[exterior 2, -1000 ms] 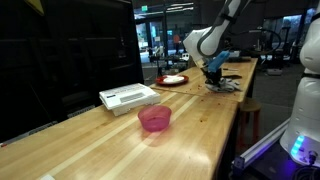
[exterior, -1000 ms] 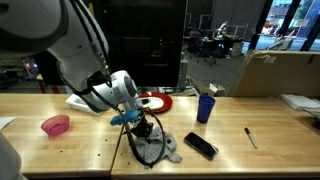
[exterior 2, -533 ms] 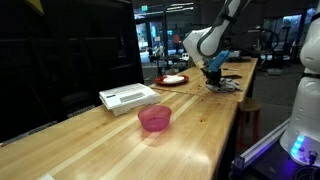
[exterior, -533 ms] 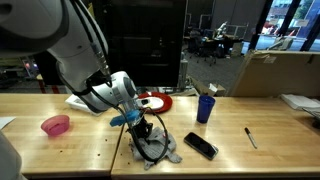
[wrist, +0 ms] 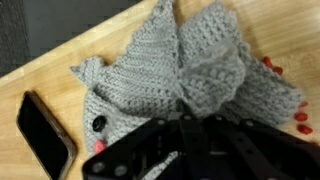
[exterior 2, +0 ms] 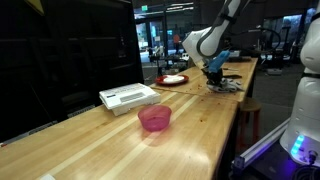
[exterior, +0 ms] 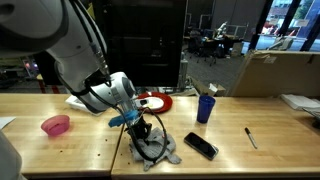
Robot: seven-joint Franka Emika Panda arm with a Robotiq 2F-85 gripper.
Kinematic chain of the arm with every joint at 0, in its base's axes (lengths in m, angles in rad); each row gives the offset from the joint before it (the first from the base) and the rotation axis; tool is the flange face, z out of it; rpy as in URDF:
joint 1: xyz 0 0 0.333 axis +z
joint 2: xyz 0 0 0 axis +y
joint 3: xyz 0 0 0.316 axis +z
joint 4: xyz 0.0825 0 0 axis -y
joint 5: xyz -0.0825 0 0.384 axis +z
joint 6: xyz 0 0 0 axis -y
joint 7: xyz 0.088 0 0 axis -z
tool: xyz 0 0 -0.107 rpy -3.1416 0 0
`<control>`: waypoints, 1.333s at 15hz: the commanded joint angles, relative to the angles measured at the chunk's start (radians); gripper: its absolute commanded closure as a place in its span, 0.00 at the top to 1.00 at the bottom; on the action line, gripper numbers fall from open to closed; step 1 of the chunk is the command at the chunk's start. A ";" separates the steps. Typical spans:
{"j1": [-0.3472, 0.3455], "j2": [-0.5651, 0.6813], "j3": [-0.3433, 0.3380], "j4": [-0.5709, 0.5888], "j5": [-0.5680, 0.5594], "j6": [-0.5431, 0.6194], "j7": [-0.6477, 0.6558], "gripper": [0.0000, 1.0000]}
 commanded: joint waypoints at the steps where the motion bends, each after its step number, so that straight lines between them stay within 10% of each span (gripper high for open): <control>1: -0.017 -0.006 -0.023 -0.007 -0.026 -0.029 0.175 0.02; 20: -0.036 -0.021 -0.052 -0.015 0.136 -0.118 0.545 0.02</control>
